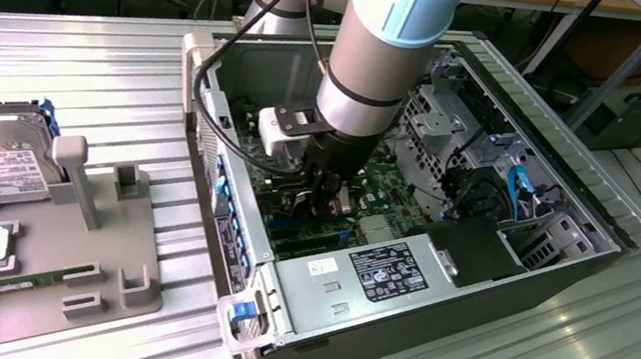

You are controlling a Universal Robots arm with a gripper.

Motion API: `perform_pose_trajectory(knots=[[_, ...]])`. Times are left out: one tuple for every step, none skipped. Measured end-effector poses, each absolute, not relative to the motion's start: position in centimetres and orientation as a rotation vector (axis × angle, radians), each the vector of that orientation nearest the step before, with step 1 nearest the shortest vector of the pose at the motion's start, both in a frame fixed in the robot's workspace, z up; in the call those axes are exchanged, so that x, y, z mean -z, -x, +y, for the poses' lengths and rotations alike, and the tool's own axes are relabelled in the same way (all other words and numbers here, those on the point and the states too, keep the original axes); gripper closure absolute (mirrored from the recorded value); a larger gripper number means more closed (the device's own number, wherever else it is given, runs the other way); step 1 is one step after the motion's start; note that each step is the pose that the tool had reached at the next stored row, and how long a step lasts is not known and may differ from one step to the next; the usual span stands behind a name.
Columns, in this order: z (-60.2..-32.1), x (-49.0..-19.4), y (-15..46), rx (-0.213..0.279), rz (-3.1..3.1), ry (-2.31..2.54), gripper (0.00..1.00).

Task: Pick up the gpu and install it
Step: 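Insert the gpu into the slot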

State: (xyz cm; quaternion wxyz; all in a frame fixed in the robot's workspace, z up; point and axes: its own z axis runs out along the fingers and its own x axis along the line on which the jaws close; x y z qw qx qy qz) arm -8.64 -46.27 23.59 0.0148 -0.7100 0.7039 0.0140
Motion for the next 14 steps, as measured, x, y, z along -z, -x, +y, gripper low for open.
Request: perform_pose_trajectory(knots=[[-46.3,-23.6,8.6,-0.043,2.191,2.210,0.72],[-46.3,-23.4,8.6,-0.043,2.191,2.210,0.72],[-46.3,-23.1,8.7,-0.043,2.191,2.210,0.72],[-46.3,-22.8,8.7,-0.043,2.192,2.210,0.72],[-46.3,-22.6,8.7,-0.043,2.191,2.210,0.72],[-46.3,-22.5,8.7,-0.043,2.191,2.210,0.72],[-46.3,-22.5,8.7,-0.043,2.191,2.210,0.72],[-46.3,-22.5,8.7,-0.043,2.191,2.210,0.72],[-46.3,-22.5,8.7,-0.043,2.191,2.210,0.72],[-46.3,-22.5,8.7,-0.043,2.191,2.210,0.72],[-46.3,-22.5,8.7,-0.043,2.191,2.209,0.72],[-46.3,-22.6,8.7,-0.043,2.190,2.209,0.72],[-46.2,-22.6,8.7,-0.043,2.188,2.207,0.72],[-46.3,-22.7,8.7,-0.041,2.188,2.207,0.71]])
